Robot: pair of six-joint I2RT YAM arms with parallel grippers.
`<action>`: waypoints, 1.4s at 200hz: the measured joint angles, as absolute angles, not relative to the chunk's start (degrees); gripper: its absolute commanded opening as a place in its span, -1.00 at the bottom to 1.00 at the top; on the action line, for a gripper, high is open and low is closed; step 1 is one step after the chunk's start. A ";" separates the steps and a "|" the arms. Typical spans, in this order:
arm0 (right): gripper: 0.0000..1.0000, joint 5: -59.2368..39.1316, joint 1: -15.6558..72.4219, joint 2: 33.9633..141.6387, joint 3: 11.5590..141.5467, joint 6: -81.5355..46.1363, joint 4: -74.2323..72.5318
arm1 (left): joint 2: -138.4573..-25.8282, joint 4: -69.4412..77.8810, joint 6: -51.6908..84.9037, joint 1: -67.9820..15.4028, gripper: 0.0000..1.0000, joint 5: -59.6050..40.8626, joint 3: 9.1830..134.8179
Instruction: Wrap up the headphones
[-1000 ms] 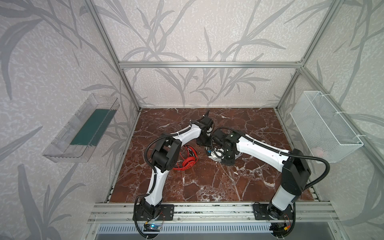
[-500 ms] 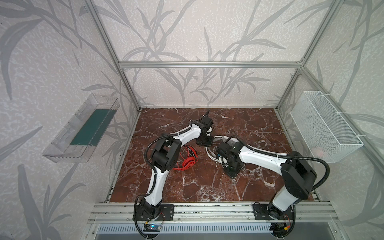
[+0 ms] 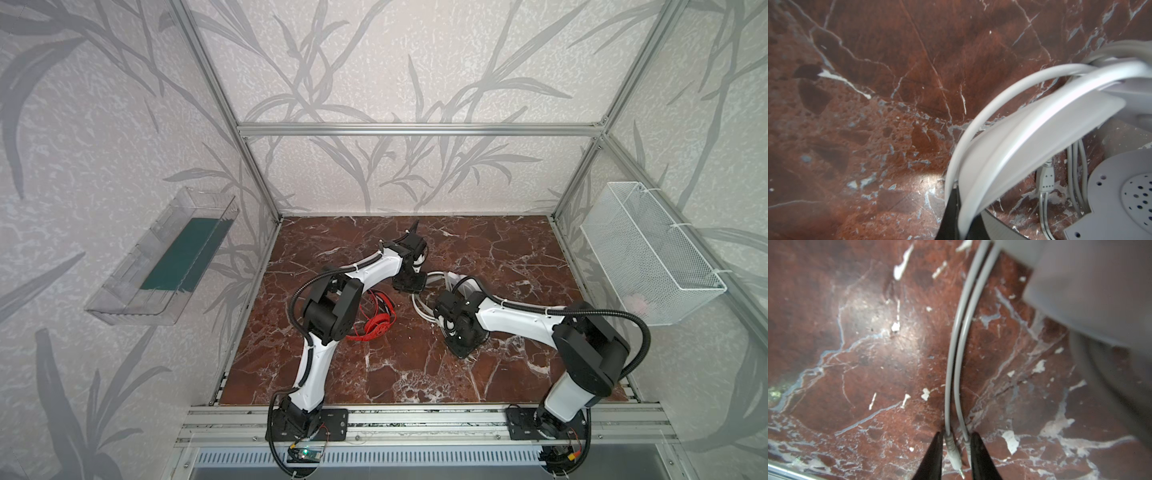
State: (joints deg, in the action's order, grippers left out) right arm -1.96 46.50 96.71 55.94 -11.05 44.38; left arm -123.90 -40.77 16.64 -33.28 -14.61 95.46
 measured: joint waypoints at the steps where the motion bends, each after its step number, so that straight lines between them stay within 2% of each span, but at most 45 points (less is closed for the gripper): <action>1: -0.35 -2.00 46.50 96.68 55.92 -11.09 44.34 | -123.90 -40.77 16.64 -33.28 -0.92 -14.61 95.46; 28: -0.11 -1.98 46.52 96.53 55.00 -11.90 43.24 | -123.90 -40.77 16.64 -33.28 -0.92 -14.63 95.46; 53: -0.05 -1.32 46.76 96.49 54.96 -12.86 43.64 | -123.90 -40.77 16.64 -33.28 -0.92 -14.61 95.46; 67: -0.15 -0.97 46.94 96.49 54.83 -13.69 44.10 | -123.90 -40.75 16.64 -33.28 -0.92 -14.61 95.46; 86: -0.46 -0.84 47.44 96.29 54.43 -14.76 44.12 | -123.90 -40.75 16.69 -33.30 -0.92 -14.63 95.46; 130: -0.69 1.43 50.63 96.62 54.57 -16.69 44.40 | -123.90 -40.84 16.73 -33.32 -0.92 -14.63 95.44; 170: -1.00 5.06 52.62 97.47 55.59 -17.39 45.08 | -123.90 -40.84 16.73 -33.32 -0.92 -14.66 95.44; 227: -1.00 4.51 52.71 94.30 55.20 -12.75 46.37 | -123.76 -40.69 16.73 -33.32 -0.92 -14.68 95.07; 280: -1.00 3.68 52.71 95.35 67.57 -2.76 55.33 | -123.72 -40.51 16.75 -33.32 -0.92 -14.83 94.96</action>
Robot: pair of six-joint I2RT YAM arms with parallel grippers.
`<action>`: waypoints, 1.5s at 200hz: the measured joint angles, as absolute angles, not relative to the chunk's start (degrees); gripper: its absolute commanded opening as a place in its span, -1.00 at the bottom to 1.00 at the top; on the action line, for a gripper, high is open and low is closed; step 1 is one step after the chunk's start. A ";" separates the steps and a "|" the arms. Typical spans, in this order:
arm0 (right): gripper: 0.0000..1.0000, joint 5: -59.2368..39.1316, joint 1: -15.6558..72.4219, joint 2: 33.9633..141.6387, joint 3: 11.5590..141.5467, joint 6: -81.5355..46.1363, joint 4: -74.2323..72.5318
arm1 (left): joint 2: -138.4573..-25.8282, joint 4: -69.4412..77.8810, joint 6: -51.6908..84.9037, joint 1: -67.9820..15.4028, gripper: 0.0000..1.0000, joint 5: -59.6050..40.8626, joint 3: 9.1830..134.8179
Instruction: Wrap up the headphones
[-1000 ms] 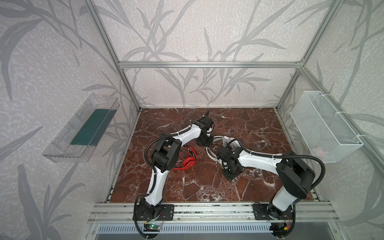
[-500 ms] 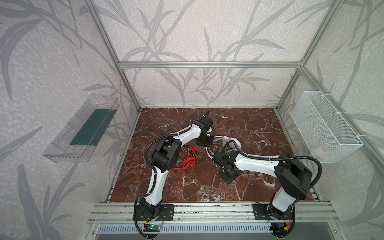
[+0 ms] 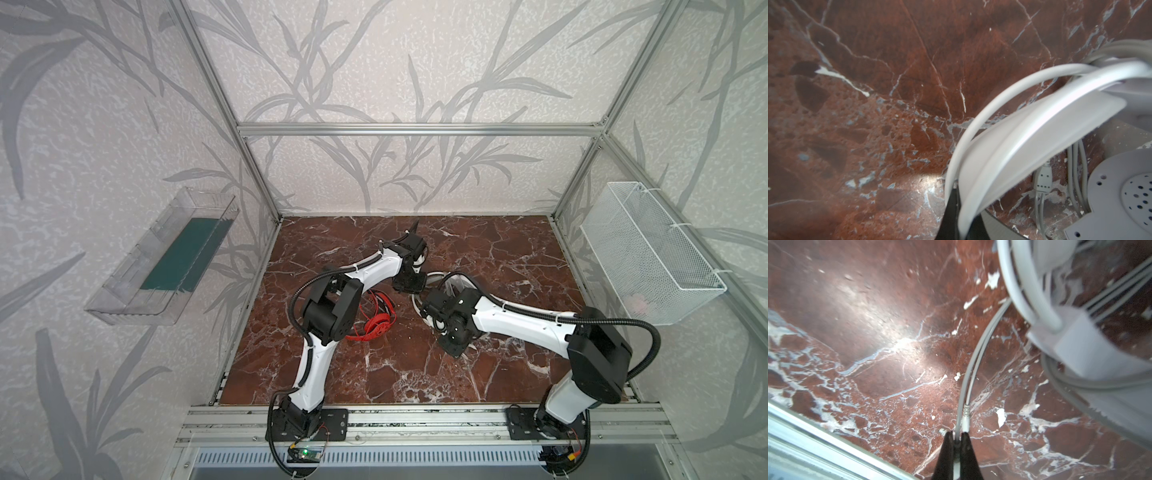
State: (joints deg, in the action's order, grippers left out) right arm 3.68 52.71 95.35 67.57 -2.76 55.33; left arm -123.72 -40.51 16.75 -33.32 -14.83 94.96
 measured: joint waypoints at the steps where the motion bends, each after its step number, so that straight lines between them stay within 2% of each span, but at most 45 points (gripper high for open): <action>1: -1.00 3.70 52.71 95.39 67.70 -2.70 55.44 | -123.72 -40.51 16.75 -33.32 -0.92 -14.83 94.96; 50: -1.00 3.09 52.53 96.44 69.95 0.01 59.16 | -123.70 -40.47 16.75 -33.32 -0.92 -14.92 94.91; 91: -1.00 0.51 52.16 96.51 65.10 -3.22 56.34 | -123.66 -40.42 16.75 -33.32 -0.92 -14.98 94.87; 128: -0.42 -0.16 52.14 98.30 63.02 -6.57 54.54 | -123.59 -40.45 16.73 -33.32 -0.91 -15.25 94.70; 152: -0.25 -0.10 52.10 98.41 62.96 -8.49 52.75 | -123.44 -40.27 16.73 -33.32 -0.91 -15.33 94.37; 216: -0.23 2.66 48.38 96.49 60.45 -13.37 45.95 | -123.42 -40.25 16.73 -33.32 -0.89 -15.35 94.32; 300: -0.20 0.47 47.20 96.49 58.11 -14.22 40.42 | -123.42 -40.29 16.75 -33.32 -0.89 -15.35 94.32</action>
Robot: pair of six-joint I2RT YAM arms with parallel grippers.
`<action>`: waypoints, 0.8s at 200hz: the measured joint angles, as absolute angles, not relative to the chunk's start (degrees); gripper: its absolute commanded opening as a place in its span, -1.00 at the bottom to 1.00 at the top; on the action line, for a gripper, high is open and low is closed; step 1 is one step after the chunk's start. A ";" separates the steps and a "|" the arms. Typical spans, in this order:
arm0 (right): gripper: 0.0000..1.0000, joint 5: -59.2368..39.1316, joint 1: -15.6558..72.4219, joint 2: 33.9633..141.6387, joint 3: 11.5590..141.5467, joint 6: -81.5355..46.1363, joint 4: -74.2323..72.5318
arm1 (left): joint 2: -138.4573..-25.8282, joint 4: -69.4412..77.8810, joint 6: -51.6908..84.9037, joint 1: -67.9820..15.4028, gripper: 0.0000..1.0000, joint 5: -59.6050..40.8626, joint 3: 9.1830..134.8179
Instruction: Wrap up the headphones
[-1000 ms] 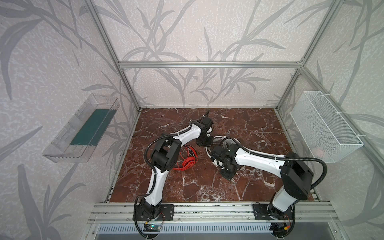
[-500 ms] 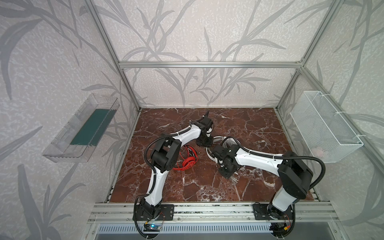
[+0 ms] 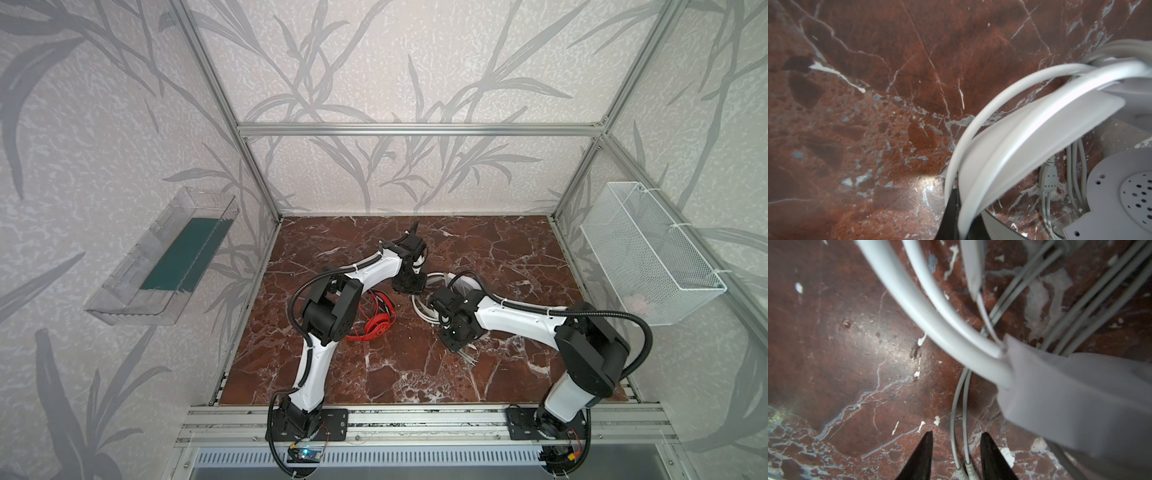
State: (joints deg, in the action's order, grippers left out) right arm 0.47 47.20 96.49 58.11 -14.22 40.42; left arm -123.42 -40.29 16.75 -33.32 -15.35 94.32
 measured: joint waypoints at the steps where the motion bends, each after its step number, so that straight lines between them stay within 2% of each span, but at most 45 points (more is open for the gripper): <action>1: -0.20 0.47 47.20 96.49 58.08 -14.22 40.38 | -123.42 -40.29 16.75 -33.32 -0.89 -15.35 94.32; 35: -0.30 -0.36 47.20 97.95 57.69 -14.94 40.03 | -123.42 -40.32 16.73 -33.32 -0.88 -15.35 94.35; 121: -1.00 0.78 48.95 100.53 59.48 -14.85 41.34 | -123.42 -40.53 16.73 -33.32 -0.88 -15.35 94.35; 160: -1.00 3.16 50.92 101.80 61.17 -14.39 42.41 | -123.42 -40.73 16.73 -33.32 -0.88 -15.35 94.35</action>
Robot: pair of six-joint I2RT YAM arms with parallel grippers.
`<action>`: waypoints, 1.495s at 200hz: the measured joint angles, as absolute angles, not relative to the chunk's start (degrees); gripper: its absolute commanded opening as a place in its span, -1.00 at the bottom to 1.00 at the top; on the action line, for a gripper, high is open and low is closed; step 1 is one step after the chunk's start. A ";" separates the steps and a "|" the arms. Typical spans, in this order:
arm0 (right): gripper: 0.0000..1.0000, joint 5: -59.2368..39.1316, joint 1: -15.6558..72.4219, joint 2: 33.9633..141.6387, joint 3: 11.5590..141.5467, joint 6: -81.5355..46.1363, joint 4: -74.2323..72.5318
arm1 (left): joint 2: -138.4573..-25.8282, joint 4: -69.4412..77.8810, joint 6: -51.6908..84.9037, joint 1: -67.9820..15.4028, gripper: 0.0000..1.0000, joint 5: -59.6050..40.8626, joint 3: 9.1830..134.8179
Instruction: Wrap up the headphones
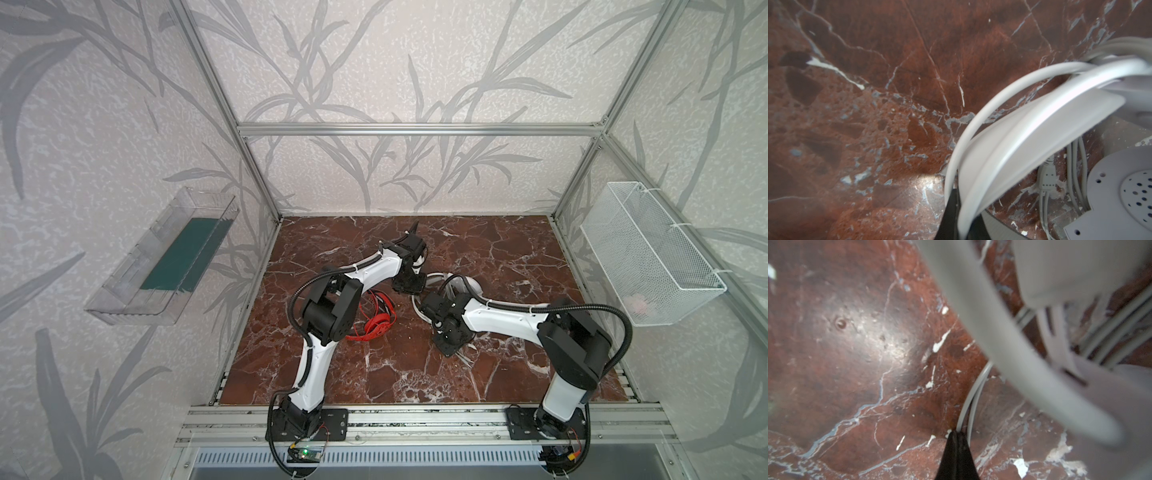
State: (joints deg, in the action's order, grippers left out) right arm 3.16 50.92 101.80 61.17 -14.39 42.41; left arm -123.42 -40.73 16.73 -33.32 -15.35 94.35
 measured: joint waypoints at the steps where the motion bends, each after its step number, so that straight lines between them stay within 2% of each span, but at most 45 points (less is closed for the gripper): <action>1: -1.00 3.18 50.92 101.80 61.19 -14.37 42.41 | -123.42 -40.73 16.73 -33.32 -0.87 -15.35 94.35; 116: -1.00 4.89 50.06 101.51 61.34 -9.13 48.40 | -123.42 -40.73 16.58 -33.32 -0.87 -15.55 94.35; 193: -0.51 4.40 49.01 100.31 62.06 -7.92 49.60 | -123.42 -40.82 16.49 -33.32 -0.87 -15.68 94.35; 206: -0.60 3.22 49.01 97.80 61.78 -7.97 49.28 | -123.42 -40.91 16.49 -33.32 -0.87 -15.73 94.35; 221: -0.90 1.45 49.01 93.76 60.97 -8.62 48.88 | -123.42 -40.95 16.49 -33.32 -0.86 -15.77 94.35; 230: -1.00 0.16 49.01 91.53 60.34 -9.50 48.71 | -123.42 -40.97 16.49 -33.32 -0.86 -15.77 94.35; 299: -1.00 -2.57 48.99 85.71 46.22 -23.57 44.56 | -123.44 -41.19 16.49 -33.32 -0.86 -16.01 94.35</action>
State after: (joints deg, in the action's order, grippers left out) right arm -2.57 48.99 85.71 46.22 -23.57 44.56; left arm -123.44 -41.19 16.49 -33.32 -16.01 94.35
